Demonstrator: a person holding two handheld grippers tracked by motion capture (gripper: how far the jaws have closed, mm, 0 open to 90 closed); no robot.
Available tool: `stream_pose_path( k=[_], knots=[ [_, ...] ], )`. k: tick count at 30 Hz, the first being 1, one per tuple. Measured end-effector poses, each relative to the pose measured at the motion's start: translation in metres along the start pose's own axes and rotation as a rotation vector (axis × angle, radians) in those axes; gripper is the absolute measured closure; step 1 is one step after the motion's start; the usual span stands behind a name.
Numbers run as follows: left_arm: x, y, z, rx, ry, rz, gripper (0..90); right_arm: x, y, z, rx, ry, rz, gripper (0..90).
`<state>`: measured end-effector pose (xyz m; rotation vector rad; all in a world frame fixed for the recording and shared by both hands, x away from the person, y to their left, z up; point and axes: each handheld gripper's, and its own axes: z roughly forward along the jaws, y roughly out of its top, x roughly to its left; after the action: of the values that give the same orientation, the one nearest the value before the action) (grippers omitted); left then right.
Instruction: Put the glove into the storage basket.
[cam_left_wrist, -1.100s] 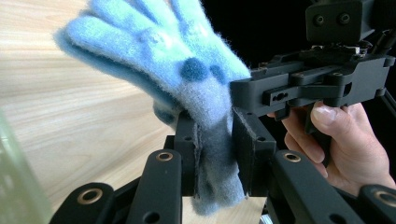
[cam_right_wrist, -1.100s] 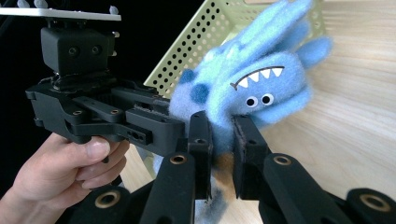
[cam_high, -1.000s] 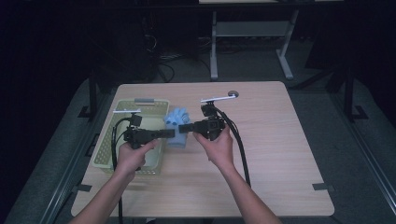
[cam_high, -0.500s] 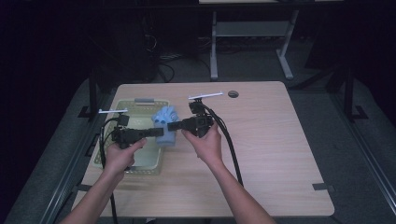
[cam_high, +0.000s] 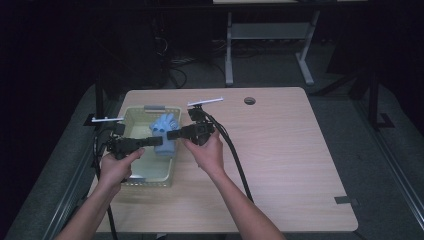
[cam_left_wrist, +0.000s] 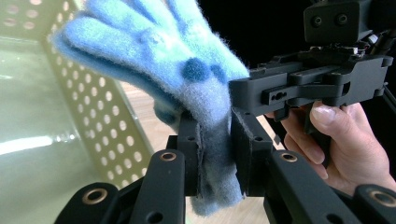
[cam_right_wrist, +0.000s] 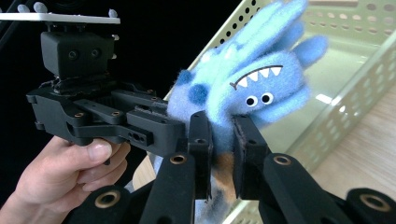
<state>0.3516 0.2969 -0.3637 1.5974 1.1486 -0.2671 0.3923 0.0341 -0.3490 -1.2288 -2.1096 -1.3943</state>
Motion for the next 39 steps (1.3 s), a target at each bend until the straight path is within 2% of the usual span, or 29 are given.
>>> stream_pose_path(
  k=[7,13,16,22,29,35,39],
  knots=[
    [0.01,0.0,-0.009,0.017,0.03,0.003,74.3,0.0,0.0,0.016,0.009,0.003,0.002,79.6],
    [0.022,-0.001,-0.014,0.027,0.034,-0.034,75.0,-0.002,0.001,0.031,0.019,0.01,0.01,79.6],
    [0.027,-0.001,-0.017,0.029,0.042,-0.052,75.2,-0.004,0.002,0.038,0.024,0.024,0.033,79.6],
    [0.039,0.001,-0.021,0.052,0.081,-0.071,75.7,-0.008,0.003,0.056,0.023,0.032,0.057,79.7],
    [0.049,-0.001,-0.025,0.077,0.119,-0.068,75.9,-0.014,0.001,0.074,0.043,0.041,0.082,79.7],
    [0.058,-0.003,-0.025,0.112,0.156,-0.068,75.9,-0.017,-0.001,0.088,0.078,0.015,0.082,79.6],
    [0.063,-0.004,-0.026,0.123,0.174,-0.084,75.9,-0.019,-0.003,0.096,0.091,-0.003,0.073,79.3]
  ],
)
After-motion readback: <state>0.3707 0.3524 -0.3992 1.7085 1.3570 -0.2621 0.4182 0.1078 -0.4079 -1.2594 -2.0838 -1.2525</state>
